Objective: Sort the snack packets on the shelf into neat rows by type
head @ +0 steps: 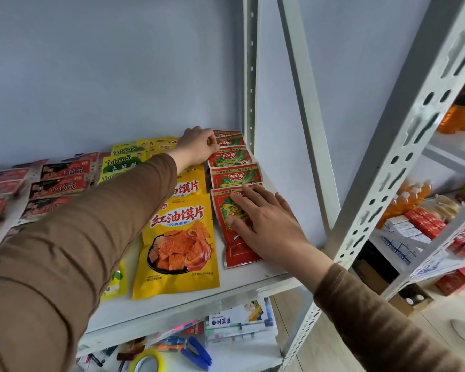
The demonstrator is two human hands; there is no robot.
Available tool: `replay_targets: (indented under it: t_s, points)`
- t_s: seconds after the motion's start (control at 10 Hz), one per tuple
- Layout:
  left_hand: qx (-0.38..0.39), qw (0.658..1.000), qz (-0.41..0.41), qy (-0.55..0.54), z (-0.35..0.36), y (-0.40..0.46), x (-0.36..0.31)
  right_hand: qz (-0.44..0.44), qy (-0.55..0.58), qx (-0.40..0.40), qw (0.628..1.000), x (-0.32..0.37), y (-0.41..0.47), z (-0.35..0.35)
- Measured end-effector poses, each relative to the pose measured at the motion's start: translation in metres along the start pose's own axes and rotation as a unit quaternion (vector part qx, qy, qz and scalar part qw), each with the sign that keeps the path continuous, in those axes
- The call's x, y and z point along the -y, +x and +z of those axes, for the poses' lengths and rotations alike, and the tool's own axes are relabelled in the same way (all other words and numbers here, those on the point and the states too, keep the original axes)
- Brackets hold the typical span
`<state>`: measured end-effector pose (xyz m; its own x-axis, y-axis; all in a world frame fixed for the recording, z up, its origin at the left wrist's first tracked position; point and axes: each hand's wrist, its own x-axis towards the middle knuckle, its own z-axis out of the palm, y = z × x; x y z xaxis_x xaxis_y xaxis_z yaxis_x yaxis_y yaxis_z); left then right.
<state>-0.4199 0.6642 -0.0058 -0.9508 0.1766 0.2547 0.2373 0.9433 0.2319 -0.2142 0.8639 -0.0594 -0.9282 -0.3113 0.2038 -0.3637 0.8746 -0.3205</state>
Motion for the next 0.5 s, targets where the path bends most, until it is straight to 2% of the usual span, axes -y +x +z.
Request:
replay_targets:
  t_s: [0.2,0.4,0.5]
  points:
    - [-0.066,0.998,0.005,-0.01,-0.011,-0.018,0.004,-0.002,-0.03,0.019,0.999,0.006,-0.004,-0.007]
    - [-0.083,0.996,0.038,-0.004,-0.036,-0.078,0.009,-0.006,-0.005,-0.039,0.999,0.026,0.004,-0.024]
    - [-0.069,0.995,0.066,-0.035,-0.051,-0.115,0.016,-0.031,-0.013,-0.038,0.999,0.04,0.012,-0.034]
